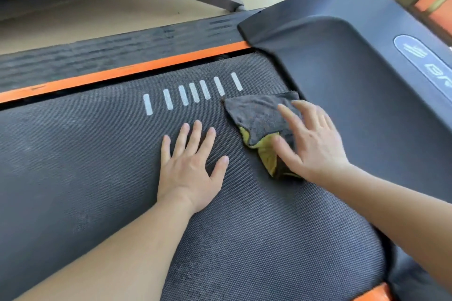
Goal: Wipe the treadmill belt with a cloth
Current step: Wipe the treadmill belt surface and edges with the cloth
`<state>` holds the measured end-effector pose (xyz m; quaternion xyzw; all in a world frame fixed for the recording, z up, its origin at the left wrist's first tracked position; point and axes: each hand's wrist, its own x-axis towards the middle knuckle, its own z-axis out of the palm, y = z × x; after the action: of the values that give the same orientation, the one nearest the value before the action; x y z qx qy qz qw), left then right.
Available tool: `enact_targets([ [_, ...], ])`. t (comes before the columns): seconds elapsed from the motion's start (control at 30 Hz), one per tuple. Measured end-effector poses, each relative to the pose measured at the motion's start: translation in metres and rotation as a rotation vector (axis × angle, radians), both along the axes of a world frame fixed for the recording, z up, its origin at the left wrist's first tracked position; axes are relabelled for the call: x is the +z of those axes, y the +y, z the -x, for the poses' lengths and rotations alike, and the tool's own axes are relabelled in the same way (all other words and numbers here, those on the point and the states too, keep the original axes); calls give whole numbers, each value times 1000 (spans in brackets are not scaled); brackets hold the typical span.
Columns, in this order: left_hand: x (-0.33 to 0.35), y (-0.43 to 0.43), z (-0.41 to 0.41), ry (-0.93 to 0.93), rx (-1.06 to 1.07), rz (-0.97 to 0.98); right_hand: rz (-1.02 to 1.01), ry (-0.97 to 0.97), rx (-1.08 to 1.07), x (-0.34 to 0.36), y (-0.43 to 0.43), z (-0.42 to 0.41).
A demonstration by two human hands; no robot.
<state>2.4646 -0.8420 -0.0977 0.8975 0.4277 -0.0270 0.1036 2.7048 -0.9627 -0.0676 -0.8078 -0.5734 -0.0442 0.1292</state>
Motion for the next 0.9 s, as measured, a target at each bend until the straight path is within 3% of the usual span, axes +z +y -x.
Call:
enact_targets([
  [0.07, -1, -1, 1, 2, -5, -12, 151, -10, 190, -10, 11, 27],
  [0.17, -1, -2, 1, -11, 2, -12, 321, 36, 162, -26, 30, 31],
  [0.47, -1, 2, 2, -45, -10, -7, 372, 129, -82, -32, 139, -6],
  [0.73, -2, 1, 1, -24, -15, -16, 414, 119, 243, -21, 26, 31],
  [0.9, -2, 1, 2, -27, -12, -10, 413, 107, 149, -22, 75, 4],
])
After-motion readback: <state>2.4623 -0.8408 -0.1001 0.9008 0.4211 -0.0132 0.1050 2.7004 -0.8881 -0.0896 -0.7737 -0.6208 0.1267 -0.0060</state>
